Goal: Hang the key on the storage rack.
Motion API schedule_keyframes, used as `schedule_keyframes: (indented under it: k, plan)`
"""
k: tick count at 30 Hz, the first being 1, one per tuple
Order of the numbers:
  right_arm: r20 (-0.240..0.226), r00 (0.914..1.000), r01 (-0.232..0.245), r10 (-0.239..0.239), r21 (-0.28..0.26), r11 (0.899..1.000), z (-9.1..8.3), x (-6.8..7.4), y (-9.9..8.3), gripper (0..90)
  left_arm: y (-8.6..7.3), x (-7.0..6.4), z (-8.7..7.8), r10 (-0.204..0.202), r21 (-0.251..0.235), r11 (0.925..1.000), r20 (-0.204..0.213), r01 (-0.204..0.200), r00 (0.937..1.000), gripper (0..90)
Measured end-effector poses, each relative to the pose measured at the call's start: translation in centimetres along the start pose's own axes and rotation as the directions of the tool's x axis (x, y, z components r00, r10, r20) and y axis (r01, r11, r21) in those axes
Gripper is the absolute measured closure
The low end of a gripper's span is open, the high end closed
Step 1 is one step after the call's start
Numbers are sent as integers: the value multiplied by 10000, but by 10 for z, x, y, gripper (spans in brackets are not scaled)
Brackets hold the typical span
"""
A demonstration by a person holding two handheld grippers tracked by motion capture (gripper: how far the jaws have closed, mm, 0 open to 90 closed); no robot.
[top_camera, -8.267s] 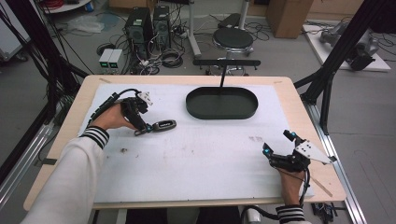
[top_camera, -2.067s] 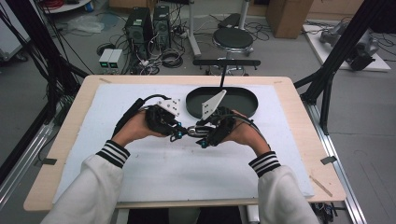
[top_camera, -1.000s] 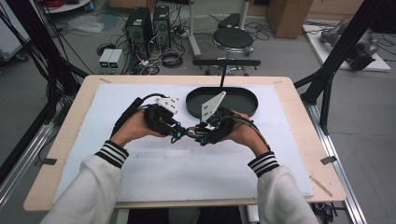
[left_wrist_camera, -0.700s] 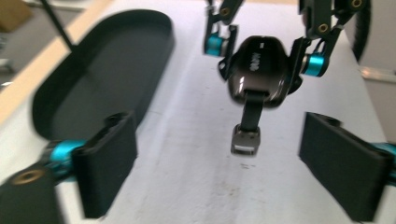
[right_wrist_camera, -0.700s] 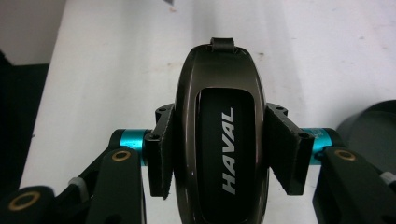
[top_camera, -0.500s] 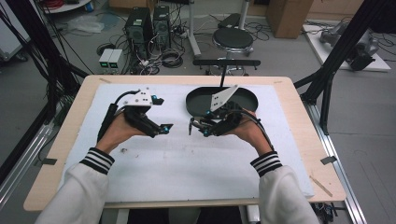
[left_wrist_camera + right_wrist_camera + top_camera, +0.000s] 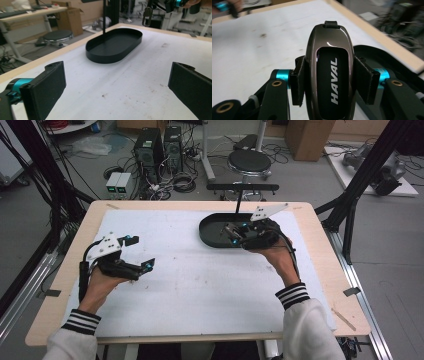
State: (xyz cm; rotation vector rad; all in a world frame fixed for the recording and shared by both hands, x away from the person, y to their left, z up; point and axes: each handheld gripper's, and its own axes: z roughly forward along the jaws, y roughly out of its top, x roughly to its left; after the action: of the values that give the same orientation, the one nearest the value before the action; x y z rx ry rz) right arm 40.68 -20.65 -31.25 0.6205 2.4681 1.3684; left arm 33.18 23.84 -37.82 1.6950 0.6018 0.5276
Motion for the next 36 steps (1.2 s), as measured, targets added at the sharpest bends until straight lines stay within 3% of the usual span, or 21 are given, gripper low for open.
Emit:
schedule_keyframes:
  k: [2, 3, 4, 7, 10, 13, 14, 16, 21, 24, 26, 28, 35, 36]
  plan:
    - [436, 9984, -351, 360, -209, 9992, -6, -5, -1, 482, -4, 0, -5, -85, -49, 10000, -137, 84, 9999, 19]
    - [436, 9984, -351, 360, -209, 9992, -6, -5, -1, 482, -8, 1, -10, -156, -150, 9998, -260, 153, 9995, 19]
    - [664, 9953, -678, 709, -476, 9966, -11, -11, -3, 482, -16, 1, -19, -328, -286, 9991, -493, 314, 9982, 19]
    - [989, 9917, -767, 821, -580, 9954, -15, -15, -5, 482, -25, 2, -25, -482, -393, 9982, -719, 454, 9962, 19]
    - [1520, 9820, -1000, 1118, -836, 9915, -22, -22, -7, 482, -37, 0, -32, -702, -542, 9964, -907, 654, 9934, 19]
    - [1686, 9752, -1281, 1433, -984, 9869, -25, -25, -8, 482, -48, -5, -37, -671, -593, 9963, -962, 615, 9931, 19]
    - [1998, 9671, -1377, 1575, -1094, 9844, -29, -29, -9, 482, -51, -7, -38, -594, -574, 9969, -946, 541, 9937, 19]
    - [1975, 9636, -1562, 1803, -1318, 9789, -32, -33, -10, 482, -59, -10, -43, -675, -642, 9961, -1120, 606, 9914, 19]
    - [2341, 9548, -1596, 1832, -1161, 9803, -36, -39, -6, 482, -68, -13, -49, -673, -812, 9951, -1369, 565, 9883, 19]
    - [2690, 9422, -1700, 1997, -1298, 9769, -39, -45, -2, 482, -74, -14, -52, -757, -1040, 9927, -1428, 611, 9869, 19]
    - [2795, 9388, -1682, 2012, -1375, 9761, -40, -46, -2, 482, -75, -14, -53, -692, -1052, 9930, -1410, 545, 9876, 19]
    - [3062, 9265, -1820, 2188, -1445, 9726, -42, -51, 0, 482, -78, -15, -53, -664, -1013, 9935, -1397, 525, 9880, 19]
    - [3337, 9147, -1914, 2281, -1394, 9716, -44, -57, 6, 482, -84, -17, -56, -631, -1285, 9907, -1516, 437, 9864, 19]
    - [3514, 9085, -1875, 2264, -1415, 9720, -44, -58, 8, 482, -85, -18, -56, -508, -1339, 9905, -1513, 304, 9872, 19]
